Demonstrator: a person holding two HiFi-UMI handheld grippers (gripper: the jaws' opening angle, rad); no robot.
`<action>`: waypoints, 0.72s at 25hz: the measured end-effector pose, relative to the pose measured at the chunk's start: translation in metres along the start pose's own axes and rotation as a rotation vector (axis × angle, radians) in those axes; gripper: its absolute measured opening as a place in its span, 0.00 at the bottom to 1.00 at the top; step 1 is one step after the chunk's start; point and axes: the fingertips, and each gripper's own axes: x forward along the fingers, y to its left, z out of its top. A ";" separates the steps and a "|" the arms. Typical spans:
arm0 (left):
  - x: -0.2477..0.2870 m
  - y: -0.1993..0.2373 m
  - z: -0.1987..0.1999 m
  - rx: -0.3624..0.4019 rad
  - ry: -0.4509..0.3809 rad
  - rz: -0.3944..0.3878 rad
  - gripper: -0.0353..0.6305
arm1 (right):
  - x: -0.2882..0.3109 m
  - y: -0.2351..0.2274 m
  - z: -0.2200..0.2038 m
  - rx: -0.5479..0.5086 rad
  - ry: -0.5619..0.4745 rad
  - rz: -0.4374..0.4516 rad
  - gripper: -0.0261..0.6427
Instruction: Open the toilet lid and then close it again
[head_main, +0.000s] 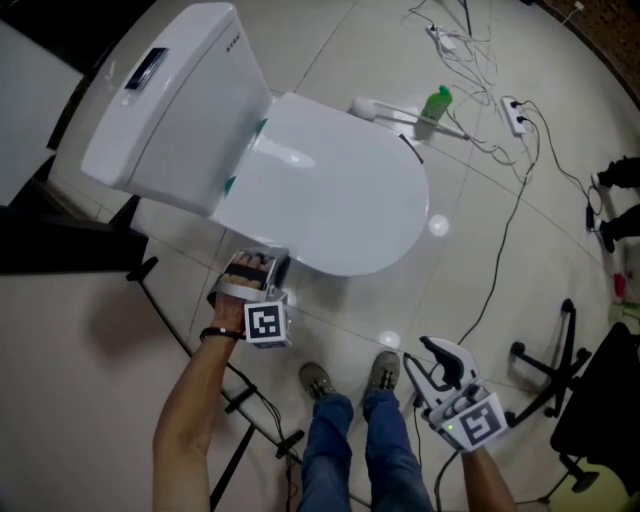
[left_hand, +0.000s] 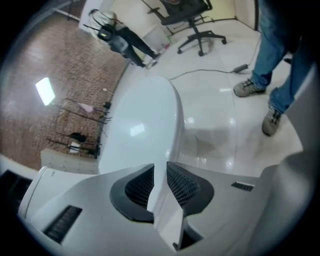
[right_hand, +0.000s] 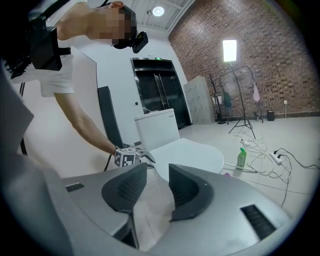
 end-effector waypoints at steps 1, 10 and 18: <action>-0.011 0.006 0.004 -0.065 -0.030 0.048 0.17 | -0.001 -0.001 0.003 -0.007 -0.001 0.001 0.24; -0.214 0.095 0.101 -0.797 -0.467 0.172 0.17 | -0.034 0.005 0.115 -0.146 -0.064 0.035 0.24; -0.414 0.212 0.154 -1.120 -0.738 0.254 0.17 | -0.086 0.048 0.256 -0.247 -0.122 0.107 0.24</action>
